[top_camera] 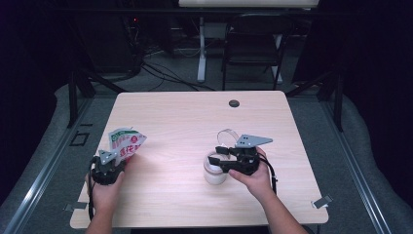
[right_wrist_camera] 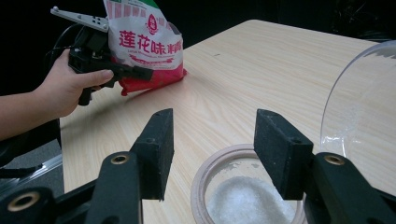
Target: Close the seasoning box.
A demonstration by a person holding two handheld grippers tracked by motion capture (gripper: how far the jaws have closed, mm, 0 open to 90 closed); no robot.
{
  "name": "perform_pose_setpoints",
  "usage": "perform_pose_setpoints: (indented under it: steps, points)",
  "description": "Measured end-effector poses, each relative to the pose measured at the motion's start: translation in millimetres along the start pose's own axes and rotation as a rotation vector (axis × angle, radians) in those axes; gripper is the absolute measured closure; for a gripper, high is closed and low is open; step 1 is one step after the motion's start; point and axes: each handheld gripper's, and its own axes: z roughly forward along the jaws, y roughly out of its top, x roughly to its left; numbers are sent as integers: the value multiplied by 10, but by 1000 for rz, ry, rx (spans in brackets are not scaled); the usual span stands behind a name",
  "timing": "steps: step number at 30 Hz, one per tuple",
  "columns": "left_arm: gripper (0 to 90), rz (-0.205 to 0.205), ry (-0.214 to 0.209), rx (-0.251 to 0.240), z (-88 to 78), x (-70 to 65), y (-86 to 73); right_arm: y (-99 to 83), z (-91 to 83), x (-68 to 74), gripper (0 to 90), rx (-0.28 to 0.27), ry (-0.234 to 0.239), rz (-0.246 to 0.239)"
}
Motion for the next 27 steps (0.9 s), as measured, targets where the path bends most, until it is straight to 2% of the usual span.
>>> perform_pose_setpoints:
  steps: [6,15,21,27]
  points:
    - [770,-3,11,0,15,9,-15,0,16,14,468,6,3,-6]
    - [757,-11,12,31,29,17,-34,8,17,16,463,14,-3,-5]
    - [744,-20,12,26,32,14,-43,11,12,15,465,17,-13,7]
    - [732,-20,12,26,33,11,-45,-1,33,24,486,29,-5,-2]
